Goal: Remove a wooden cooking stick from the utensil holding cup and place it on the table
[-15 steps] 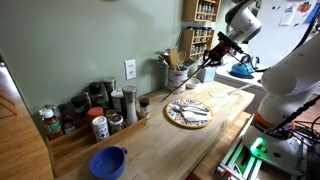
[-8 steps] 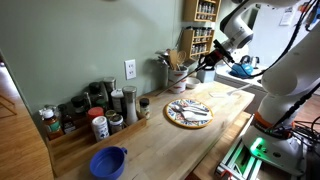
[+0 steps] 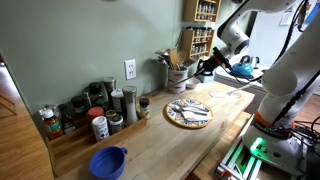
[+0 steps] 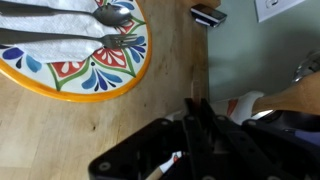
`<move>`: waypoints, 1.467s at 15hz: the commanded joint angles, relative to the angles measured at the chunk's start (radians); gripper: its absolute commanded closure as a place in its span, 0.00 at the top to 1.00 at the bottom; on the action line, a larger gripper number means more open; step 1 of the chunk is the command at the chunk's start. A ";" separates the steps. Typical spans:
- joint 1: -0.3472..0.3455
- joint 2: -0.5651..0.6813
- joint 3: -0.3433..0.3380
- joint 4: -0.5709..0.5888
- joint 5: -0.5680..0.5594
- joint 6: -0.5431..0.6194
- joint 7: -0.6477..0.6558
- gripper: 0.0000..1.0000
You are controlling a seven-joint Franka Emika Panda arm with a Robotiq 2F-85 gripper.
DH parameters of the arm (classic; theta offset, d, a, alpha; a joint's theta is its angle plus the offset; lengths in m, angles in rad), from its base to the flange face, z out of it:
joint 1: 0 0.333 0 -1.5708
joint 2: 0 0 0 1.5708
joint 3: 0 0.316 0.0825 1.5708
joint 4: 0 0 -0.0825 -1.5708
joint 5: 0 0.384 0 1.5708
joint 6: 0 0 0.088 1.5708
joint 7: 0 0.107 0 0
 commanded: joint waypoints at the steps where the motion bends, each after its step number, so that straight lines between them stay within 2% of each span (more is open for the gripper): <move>1: -0.004 0.003 0.004 0.001 -0.001 -0.002 -0.007 0.10; 8: -0.004 0.005 0.003 0.004 0.000 -0.002 -0.013 0.10; 9: -0.004 0.005 0.003 0.004 0.000 -0.002 -0.013 0.03; 13: -0.009 0.006 -0.034 0.014 0.042 -0.110 -0.162 0.03; 18: -0.036 0.066 -0.098 0.024 0.091 -0.338 -0.359 0.03; 22: -0.051 0.154 -0.106 0.034 0.092 -0.406 -0.475 0.03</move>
